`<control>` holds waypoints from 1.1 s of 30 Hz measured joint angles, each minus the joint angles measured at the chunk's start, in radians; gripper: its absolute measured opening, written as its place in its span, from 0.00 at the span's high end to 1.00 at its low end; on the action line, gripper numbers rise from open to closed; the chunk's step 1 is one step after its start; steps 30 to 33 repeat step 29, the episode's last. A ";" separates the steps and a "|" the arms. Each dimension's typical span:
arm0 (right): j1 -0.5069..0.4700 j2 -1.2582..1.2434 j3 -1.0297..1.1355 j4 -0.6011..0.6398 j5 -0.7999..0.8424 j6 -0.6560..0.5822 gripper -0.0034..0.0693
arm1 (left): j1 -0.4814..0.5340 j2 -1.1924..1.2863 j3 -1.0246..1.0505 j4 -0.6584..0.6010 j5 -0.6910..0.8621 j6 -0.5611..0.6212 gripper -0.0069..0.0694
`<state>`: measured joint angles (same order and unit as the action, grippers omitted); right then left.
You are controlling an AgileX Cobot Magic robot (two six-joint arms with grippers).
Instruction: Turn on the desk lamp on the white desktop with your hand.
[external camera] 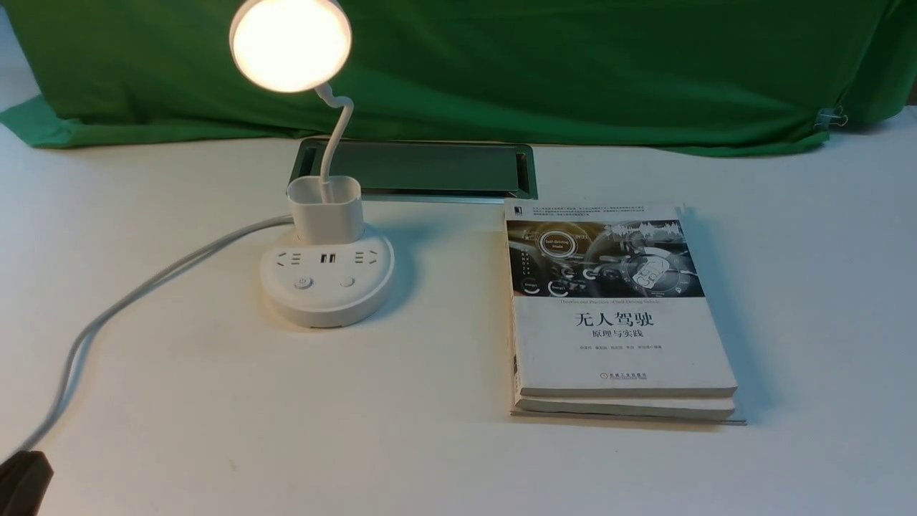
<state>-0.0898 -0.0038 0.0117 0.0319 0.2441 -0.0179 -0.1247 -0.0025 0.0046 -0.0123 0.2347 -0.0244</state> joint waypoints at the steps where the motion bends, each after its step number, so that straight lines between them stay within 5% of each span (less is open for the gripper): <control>1: 0.000 0.000 0.000 0.000 0.000 0.000 0.62 | 0.000 0.000 0.000 0.000 0.000 0.000 0.88; 33: 0.000 0.000 0.000 0.000 -0.001 0.000 0.62 | 0.000 0.000 0.000 0.000 0.000 0.001 0.88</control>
